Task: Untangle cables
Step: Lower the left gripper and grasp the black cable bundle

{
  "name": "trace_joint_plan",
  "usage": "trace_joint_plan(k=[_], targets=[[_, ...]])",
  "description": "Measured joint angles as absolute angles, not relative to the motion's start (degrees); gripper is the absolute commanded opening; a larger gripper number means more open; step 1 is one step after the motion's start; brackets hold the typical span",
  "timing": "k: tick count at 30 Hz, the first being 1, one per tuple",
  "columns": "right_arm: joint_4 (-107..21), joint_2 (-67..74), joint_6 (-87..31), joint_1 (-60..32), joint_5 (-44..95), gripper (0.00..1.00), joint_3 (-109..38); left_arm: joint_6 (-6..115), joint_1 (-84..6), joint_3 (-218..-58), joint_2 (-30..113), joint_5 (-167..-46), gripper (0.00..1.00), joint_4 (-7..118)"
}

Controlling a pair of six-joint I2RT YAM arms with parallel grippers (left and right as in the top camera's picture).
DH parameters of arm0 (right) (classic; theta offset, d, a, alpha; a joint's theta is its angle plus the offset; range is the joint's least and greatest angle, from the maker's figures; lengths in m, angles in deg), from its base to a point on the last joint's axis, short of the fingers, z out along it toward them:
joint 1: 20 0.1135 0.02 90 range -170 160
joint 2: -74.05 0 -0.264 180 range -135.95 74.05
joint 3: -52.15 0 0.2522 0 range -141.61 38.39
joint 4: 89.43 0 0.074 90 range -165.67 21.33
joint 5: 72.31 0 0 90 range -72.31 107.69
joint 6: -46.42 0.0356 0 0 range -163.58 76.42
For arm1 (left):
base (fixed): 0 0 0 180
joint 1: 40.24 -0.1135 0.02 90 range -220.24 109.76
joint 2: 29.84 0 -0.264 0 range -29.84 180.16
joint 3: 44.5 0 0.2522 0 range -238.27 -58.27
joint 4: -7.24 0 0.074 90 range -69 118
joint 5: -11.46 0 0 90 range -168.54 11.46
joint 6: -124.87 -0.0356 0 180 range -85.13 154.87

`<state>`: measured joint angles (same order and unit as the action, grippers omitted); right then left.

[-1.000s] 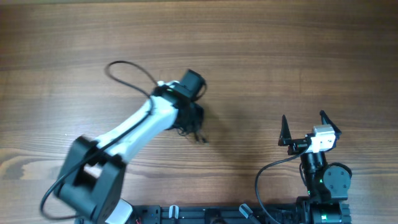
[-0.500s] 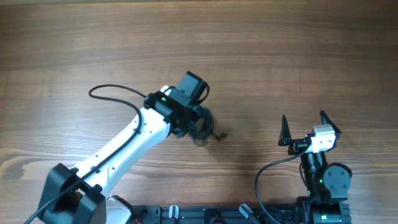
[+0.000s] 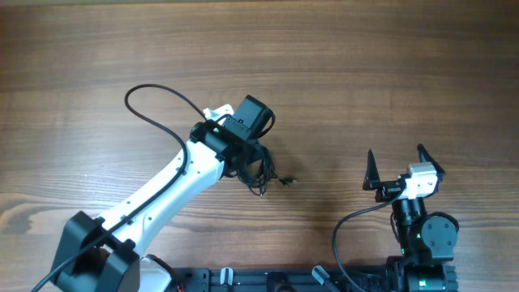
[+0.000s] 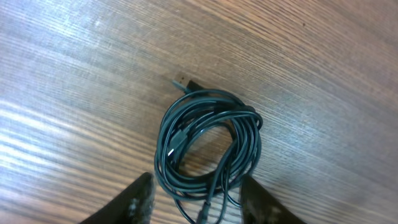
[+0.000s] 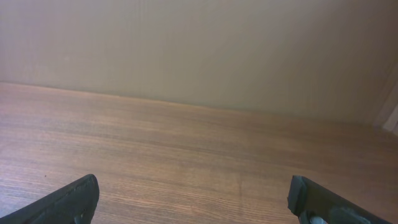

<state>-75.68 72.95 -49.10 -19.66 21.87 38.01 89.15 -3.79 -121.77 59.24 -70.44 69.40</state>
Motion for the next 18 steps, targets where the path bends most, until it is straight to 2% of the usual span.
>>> trace_joint_plan(k=[3,6,11,14,18], targets=[[-75.68,72.95,-49.08,-19.66,21.87,1.00,38.01,82.44,-3.81,-121.75,60.90,-71.34,0.50,66.34],[-75.68,72.95,-49.10,-19.66,21.87,1.00,38.01,70.77,-3.79,-121.75,61.88,-72.52,0.68,63.10],[-75.68,72.95,-49.10,-19.66,21.87,1.00,38.01,47.47,-3.81,-121.75,62.12,-72.87,0.82,61.22],[-75.68,72.95,-49.10,-19.66,21.87,1.00,38.01,36.65,-3.81,-121.75,63.09,-72.85,0.78,61.01],[-75.68,72.95,-49.10,-19.66,21.87,1.00,38.01,29.81,-4.01,-121.75,67.13,-72.87,0.71,59.04]])
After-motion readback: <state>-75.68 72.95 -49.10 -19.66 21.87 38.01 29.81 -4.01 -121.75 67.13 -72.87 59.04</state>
